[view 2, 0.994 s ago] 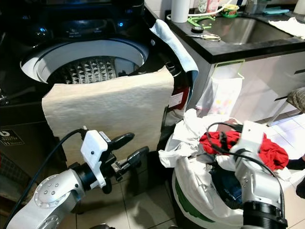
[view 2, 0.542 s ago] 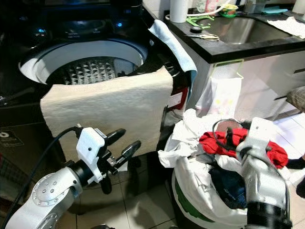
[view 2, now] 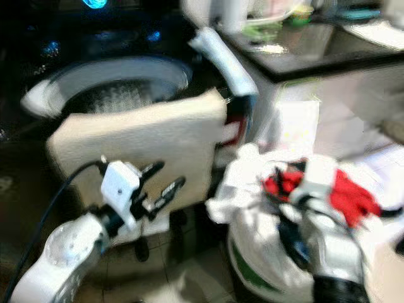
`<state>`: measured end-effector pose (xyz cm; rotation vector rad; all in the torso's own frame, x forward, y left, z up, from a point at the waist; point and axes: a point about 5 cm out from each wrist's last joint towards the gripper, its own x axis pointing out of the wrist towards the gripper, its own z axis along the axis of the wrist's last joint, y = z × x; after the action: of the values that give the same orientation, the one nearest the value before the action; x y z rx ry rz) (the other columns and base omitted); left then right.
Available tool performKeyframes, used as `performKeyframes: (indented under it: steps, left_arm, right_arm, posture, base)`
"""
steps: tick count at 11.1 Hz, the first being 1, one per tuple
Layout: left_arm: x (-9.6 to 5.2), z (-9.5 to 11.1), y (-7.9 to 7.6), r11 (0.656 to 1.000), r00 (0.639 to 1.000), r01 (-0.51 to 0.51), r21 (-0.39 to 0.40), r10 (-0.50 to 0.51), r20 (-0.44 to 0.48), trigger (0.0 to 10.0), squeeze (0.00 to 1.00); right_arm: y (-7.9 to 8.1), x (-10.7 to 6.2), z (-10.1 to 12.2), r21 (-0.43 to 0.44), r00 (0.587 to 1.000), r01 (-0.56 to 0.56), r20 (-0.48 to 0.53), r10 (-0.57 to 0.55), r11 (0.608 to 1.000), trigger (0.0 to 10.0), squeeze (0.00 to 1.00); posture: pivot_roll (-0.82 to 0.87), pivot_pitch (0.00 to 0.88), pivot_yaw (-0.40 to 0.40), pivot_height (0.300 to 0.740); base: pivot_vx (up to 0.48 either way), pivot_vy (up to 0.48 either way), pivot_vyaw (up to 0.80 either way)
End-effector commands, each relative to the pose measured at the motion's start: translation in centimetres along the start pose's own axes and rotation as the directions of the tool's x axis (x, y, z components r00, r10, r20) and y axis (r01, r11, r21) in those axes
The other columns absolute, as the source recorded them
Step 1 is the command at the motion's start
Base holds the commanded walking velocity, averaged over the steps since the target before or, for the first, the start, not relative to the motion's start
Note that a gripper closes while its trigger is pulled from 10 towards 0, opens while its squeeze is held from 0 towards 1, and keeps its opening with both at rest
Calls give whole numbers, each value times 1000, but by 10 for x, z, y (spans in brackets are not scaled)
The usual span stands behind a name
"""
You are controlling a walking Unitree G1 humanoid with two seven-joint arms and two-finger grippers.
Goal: Clothes washing
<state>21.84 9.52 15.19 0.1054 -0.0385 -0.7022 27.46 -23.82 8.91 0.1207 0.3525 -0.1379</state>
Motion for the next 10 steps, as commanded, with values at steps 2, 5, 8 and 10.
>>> performKeyframes:
  steps: [2,5,8,10]
  left_arm:
    - [4,1,0,1000,1000,5,-7,-5,-2,10000,0]
    - [2,-1,2,1000,1000,-13,-3,13,-23,10000,0]
    - [5,-3,10,996,996,-79,44,80,-33,10000,0]
    - [6,-2,13,991,993,-118,63,120,-21,10000,0]
  right_arm:
    - [-9,-4,3,-12,999,33,13,-33,999,10000,0]
    - [-13,-4,3,-13,1000,29,-6,-29,999,10000,0]
    - [-7,-4,5,-44,1000,-14,10,15,999,10000,0]
    - [1,-5,6,-43,999,-41,29,42,998,10000,0]
  posture:
    - [-26,0,21,719]
    - [-20,0,18,719]
    - [-22,0,20,719]
    - [-23,0,16,719]
  base:
    - [232,0,-703]
    - [0,0,0]
    - [0,0,0]
    - [0,0,0]
